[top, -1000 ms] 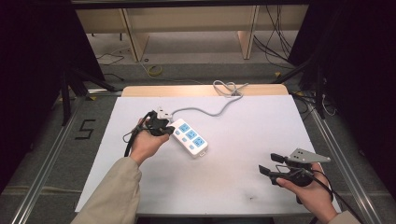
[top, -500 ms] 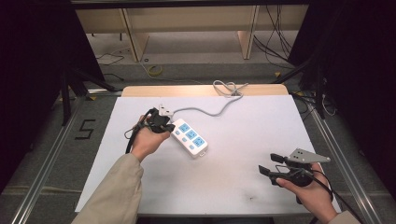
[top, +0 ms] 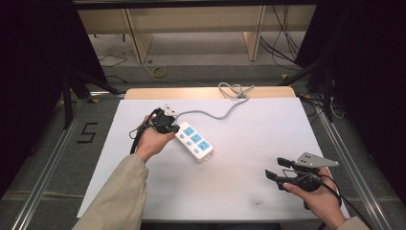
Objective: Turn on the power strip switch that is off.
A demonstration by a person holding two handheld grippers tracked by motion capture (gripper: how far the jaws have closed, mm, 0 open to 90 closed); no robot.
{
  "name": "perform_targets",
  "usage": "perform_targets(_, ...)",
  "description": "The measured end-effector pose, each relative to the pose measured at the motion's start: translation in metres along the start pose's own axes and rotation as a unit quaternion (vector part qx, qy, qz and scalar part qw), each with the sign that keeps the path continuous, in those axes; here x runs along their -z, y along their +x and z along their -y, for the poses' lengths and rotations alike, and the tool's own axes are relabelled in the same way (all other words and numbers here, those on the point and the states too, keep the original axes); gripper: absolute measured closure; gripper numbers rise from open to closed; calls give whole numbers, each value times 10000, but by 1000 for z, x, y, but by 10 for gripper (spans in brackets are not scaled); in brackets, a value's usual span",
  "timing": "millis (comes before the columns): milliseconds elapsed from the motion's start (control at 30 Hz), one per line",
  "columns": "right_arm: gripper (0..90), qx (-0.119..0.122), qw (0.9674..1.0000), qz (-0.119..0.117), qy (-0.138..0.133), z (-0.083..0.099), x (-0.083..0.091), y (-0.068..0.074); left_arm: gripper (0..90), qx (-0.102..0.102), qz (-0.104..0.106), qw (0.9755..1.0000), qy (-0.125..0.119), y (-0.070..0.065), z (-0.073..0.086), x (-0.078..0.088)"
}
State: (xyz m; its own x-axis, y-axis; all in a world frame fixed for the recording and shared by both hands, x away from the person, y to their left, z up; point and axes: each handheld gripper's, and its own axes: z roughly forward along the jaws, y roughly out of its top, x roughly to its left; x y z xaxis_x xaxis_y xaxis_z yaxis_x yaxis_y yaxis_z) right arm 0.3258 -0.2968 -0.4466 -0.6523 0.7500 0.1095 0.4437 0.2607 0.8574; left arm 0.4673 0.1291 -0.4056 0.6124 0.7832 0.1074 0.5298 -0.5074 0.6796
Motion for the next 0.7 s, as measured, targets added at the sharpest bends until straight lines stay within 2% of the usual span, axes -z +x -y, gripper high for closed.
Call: perform_targets(700, 304, -6, 10000, -6, -1, 0, 0, 0, 898, -97, -21, 9998, 146, 2, -11, -7)
